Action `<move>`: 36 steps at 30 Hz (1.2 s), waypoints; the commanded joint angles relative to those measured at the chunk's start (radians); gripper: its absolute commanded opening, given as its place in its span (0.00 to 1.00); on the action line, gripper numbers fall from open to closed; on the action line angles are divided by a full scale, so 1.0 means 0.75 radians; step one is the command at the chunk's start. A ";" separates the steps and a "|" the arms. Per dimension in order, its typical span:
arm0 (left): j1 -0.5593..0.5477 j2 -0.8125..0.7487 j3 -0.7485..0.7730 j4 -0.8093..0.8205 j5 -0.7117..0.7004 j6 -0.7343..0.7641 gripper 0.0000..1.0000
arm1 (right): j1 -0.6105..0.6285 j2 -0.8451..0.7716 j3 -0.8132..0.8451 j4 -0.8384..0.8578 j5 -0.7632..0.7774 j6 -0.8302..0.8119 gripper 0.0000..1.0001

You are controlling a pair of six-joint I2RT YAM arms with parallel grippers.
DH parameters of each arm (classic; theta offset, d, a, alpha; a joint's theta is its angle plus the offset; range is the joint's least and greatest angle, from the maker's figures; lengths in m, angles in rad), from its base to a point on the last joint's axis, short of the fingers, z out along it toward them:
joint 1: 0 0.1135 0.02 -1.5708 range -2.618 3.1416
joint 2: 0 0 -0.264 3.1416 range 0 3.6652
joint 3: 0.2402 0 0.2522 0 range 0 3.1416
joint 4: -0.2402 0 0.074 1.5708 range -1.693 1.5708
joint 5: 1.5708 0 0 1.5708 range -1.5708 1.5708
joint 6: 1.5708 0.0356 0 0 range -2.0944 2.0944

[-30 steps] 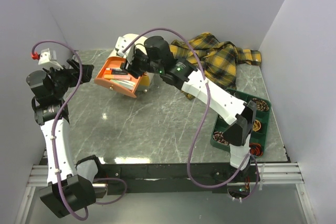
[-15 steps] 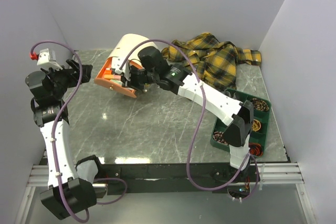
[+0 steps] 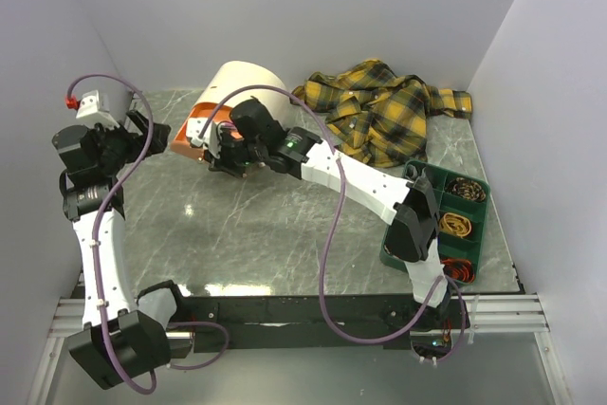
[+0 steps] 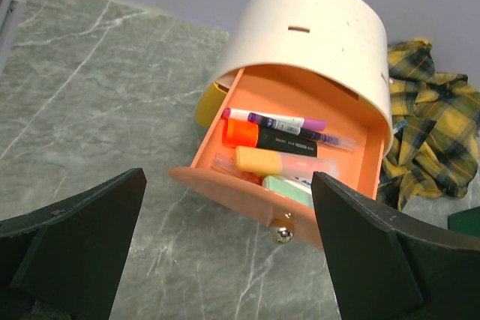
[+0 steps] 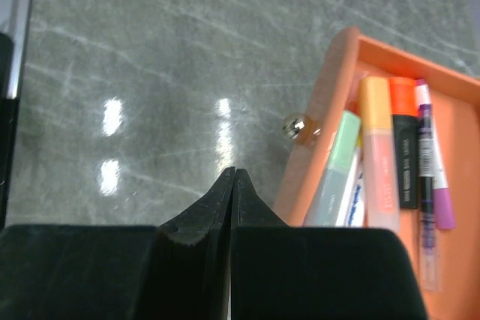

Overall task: Sort the stationery into containers
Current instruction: Close the drawer in the storage box.

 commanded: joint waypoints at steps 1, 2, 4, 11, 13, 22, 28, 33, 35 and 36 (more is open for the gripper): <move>-0.021 0.000 0.046 -0.040 0.001 0.055 0.99 | 0.009 0.051 0.044 0.152 0.114 0.044 0.00; -0.025 -0.002 0.046 -0.054 0.001 0.061 0.99 | 0.009 0.059 0.051 0.173 0.135 0.042 0.00; -0.033 0.000 0.046 -0.064 0.001 0.070 0.99 | 0.005 0.084 0.067 0.189 0.182 0.032 0.00; -0.045 -0.008 0.050 -0.083 -0.009 0.070 1.00 | -0.024 0.151 0.147 0.185 0.253 0.030 0.00; -0.047 -0.016 0.044 -0.087 -0.015 0.072 0.99 | -0.032 0.158 0.149 0.197 0.284 0.024 0.00; -0.047 -0.040 0.021 -0.085 -0.013 0.059 1.00 | -0.069 0.170 0.171 0.242 0.376 -0.009 0.00; -0.047 -0.053 0.019 -0.085 -0.019 0.057 1.00 | -0.100 0.176 0.165 0.263 0.423 -0.039 0.00; -0.045 -0.055 0.027 -0.093 -0.025 0.061 1.00 | -0.126 0.217 0.181 0.298 0.468 -0.068 0.00; -0.043 -0.055 0.029 -0.097 -0.025 0.063 0.99 | -0.143 0.235 0.194 0.312 0.478 -0.072 0.00; -0.045 -0.057 0.029 -0.097 -0.025 0.065 0.99 | -0.149 0.243 0.198 0.318 0.482 -0.078 0.00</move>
